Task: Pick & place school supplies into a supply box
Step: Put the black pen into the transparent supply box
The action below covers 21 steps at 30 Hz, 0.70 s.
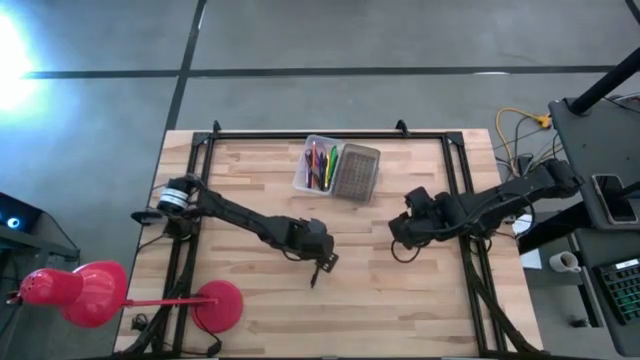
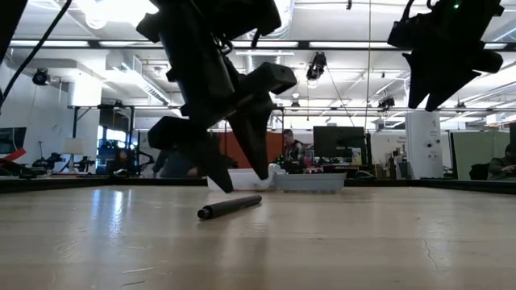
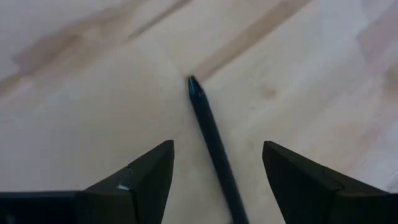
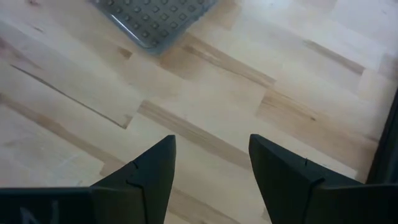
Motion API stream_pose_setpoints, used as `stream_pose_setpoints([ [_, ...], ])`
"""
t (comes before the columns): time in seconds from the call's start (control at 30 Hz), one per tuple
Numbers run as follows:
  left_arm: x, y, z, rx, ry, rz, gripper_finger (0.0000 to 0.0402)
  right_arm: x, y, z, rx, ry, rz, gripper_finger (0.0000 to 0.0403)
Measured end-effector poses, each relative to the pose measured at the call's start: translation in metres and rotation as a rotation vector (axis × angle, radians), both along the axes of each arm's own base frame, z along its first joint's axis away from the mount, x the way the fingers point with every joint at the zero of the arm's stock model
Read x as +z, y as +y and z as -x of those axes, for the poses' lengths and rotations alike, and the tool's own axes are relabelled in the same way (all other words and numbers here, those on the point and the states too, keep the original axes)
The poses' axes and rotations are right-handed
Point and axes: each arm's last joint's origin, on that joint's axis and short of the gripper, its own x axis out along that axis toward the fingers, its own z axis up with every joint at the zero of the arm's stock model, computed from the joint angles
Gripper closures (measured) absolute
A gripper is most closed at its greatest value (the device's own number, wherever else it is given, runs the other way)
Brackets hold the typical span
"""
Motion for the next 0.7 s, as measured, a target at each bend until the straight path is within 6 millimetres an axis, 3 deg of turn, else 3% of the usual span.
stream_pose_setpoints([
  [0.17,-0.014,-0.013,-0.010,-0.021,0.027,-0.010,0.0181,-0.002,0.000,0.001,-0.001,0.006,0.004,0.0209],
  [0.33,-0.018,-0.013,-0.014,0.015,0.092,-0.027,0.0210,-0.003,0.000,0.000,-0.001,0.001,0.003,0.0209],
  [0.7,-0.033,-0.007,-0.001,-0.027,0.187,-0.138,0.0386,-0.002,0.000,-0.001,-0.016,-0.024,0.012,0.0209],
])
